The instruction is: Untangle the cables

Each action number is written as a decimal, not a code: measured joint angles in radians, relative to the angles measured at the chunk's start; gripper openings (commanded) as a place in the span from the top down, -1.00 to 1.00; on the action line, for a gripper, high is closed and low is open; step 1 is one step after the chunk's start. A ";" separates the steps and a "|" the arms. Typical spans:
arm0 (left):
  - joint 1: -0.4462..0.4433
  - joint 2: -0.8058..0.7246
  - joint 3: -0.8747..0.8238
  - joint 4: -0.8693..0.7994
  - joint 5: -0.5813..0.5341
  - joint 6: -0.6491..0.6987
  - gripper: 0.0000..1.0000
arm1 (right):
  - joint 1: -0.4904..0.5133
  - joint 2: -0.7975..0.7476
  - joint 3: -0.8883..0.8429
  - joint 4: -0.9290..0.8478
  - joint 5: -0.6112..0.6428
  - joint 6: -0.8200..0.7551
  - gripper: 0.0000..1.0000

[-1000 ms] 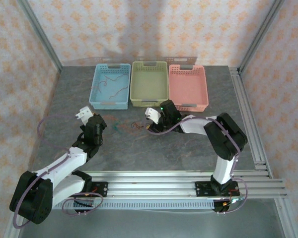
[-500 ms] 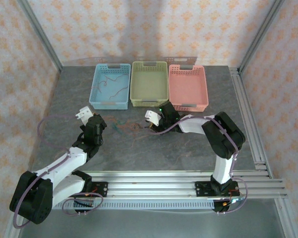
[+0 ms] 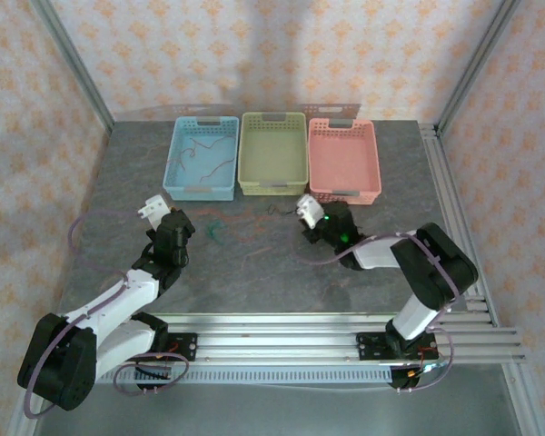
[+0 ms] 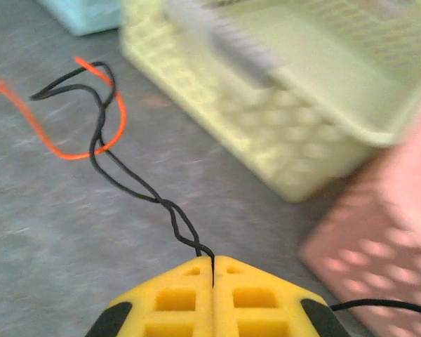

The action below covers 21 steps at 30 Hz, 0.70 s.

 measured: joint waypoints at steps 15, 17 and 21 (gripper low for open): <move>0.016 -0.080 -0.043 -0.008 -0.058 -0.035 1.00 | -0.129 0.013 -0.153 0.563 0.149 0.251 1.00; 0.023 -0.098 -0.053 -0.013 -0.068 -0.042 1.00 | -0.129 0.013 -0.160 0.570 0.190 0.251 1.00; 0.033 -0.132 -0.068 -0.025 -0.085 -0.073 1.00 | -0.129 0.002 -0.176 0.574 0.285 0.251 1.00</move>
